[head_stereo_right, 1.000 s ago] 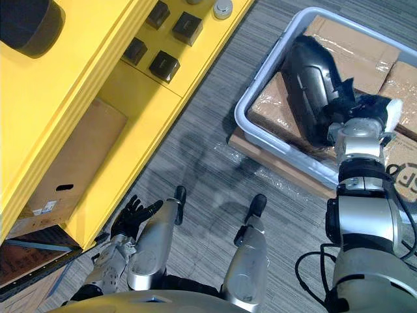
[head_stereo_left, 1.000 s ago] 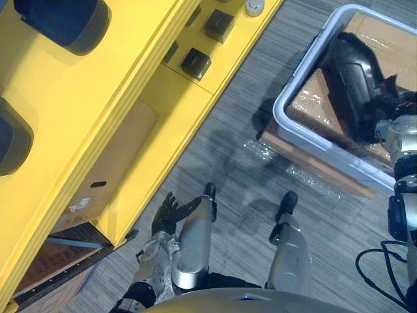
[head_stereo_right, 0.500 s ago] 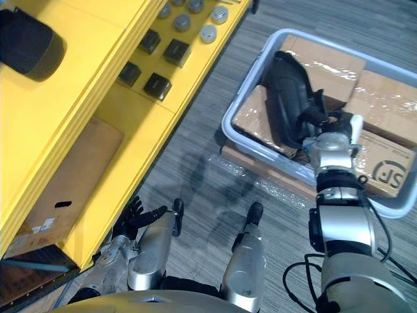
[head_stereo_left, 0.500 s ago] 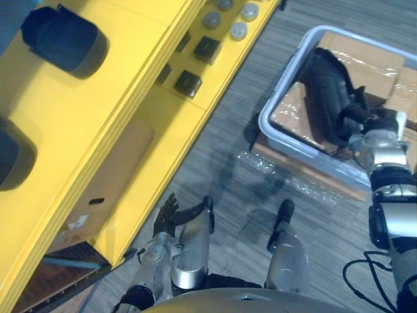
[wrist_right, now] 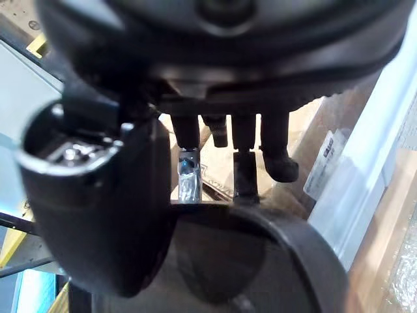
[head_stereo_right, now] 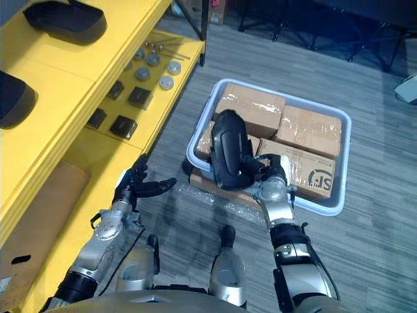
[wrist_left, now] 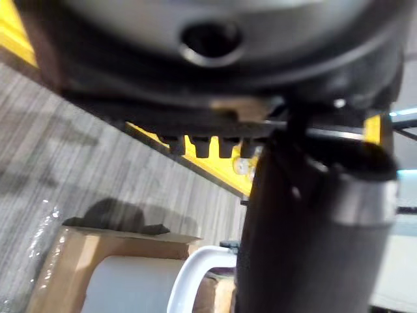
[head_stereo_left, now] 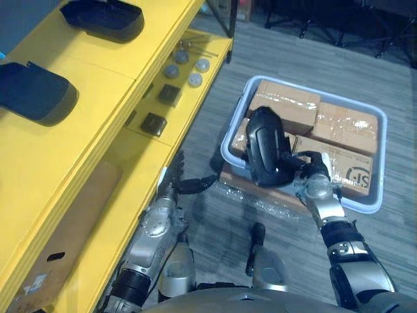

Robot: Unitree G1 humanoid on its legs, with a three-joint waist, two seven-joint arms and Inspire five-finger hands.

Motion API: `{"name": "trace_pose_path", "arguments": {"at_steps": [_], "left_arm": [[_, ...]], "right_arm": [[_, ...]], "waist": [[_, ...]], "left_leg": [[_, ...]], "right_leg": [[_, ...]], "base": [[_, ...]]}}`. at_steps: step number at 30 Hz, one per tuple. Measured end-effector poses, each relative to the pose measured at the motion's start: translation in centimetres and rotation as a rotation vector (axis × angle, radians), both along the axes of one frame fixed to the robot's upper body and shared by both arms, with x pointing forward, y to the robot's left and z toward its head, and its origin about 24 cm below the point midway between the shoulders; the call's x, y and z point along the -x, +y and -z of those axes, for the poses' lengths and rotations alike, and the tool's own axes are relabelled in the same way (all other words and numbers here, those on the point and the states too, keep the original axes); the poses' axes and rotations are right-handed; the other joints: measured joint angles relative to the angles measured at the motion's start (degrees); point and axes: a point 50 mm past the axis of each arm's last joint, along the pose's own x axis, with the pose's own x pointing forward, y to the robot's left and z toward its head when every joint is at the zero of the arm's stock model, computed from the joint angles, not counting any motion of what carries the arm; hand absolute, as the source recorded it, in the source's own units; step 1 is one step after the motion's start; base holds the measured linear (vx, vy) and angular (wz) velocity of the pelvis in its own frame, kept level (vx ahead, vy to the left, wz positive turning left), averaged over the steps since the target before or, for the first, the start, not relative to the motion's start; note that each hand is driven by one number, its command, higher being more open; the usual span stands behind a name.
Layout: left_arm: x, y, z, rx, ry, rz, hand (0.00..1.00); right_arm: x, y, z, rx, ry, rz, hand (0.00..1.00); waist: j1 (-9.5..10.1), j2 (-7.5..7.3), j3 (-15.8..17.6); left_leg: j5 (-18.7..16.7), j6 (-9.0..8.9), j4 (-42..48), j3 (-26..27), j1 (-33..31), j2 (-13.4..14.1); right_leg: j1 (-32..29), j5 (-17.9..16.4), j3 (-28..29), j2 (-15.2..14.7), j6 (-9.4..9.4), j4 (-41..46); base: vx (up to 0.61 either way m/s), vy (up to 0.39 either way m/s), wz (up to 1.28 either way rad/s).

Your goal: Walk over and take three plastic housings, then place them on the shelf

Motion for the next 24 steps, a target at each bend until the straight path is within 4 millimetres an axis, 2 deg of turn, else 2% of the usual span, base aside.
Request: {"name": "trace_pose_path", "arguments": {"at_steps": [5, 8, 14, 18, 24], "left_arm": [[-1.7, -1.2, -2.6, -0.047, -0.099, 0.145, 1.0], [-2.5, -2.5, -3.4, 0.035, -0.078, 0.218, 1.0], [-3.1, -4.6, -2.2, 0.175, 0.08, 0.289, 1.0], [-3.6, -4.5, -1.3, 0.22, 0.144, 0.237, 1.0], [-4.9, -4.0, -1.7, 0.261, 0.147, 0.136, 1.0]], "right_arm": [[0.1, 0.5, -0.5, 0.057, -0.02, -0.041, 0.0], [-0.1, 1.1, -0.6, 0.103, -0.028, -0.074, 0.0], [-1.1, 1.8, -2.0, 0.174, -0.11, -0.054, 0.0], [-2.3, 2.5, -3.9, 0.203, -0.215, -0.066, 0.0], [-3.1, 3.5, -5.6, 0.242, -0.314, -0.109, 0.0]], "waist": [[-0.68, -0.27, -2.9], [-0.84, -0.69, -3.7], [-1.64, -0.97, -4.1], [-2.32, -1.02, -4.1], [-2.58, -1.39, -4.3]], "left_leg": [[-0.1, -0.05, 0.0, 0.6, 1.0, 0.0], [-0.1, -0.13, 0.0, 1.3, 0.8, 0.0], [-0.2, -0.27, 0.2, 2.6, 0.7, 0.5], [-0.2, -0.35, 0.2, 2.9, 0.7, 0.7], [-0.2, -0.38, 0.2, 2.9, 0.6, 0.7]], "right_leg": [[0.9, 0.7, 0.7, 0.1, -0.21, -0.8], [1.0, 1.7, 1.1, 0.1, -0.47, -2.4], [0.1, 2.5, 2.3, 0.7, -0.96, -3.1], [-0.2, 2.7, 2.6, 1.0, -0.99, -3.1], [-0.2, 2.8, 2.6, 1.0, -0.98, -3.1]], "base": [[-0.02, 0.01, -0.07], [-0.05, 0.01, -0.13], [-0.02, 0.003, -0.13], [0.0, 0.001, -0.05], [0.0, 0.0, 0.0]]}}
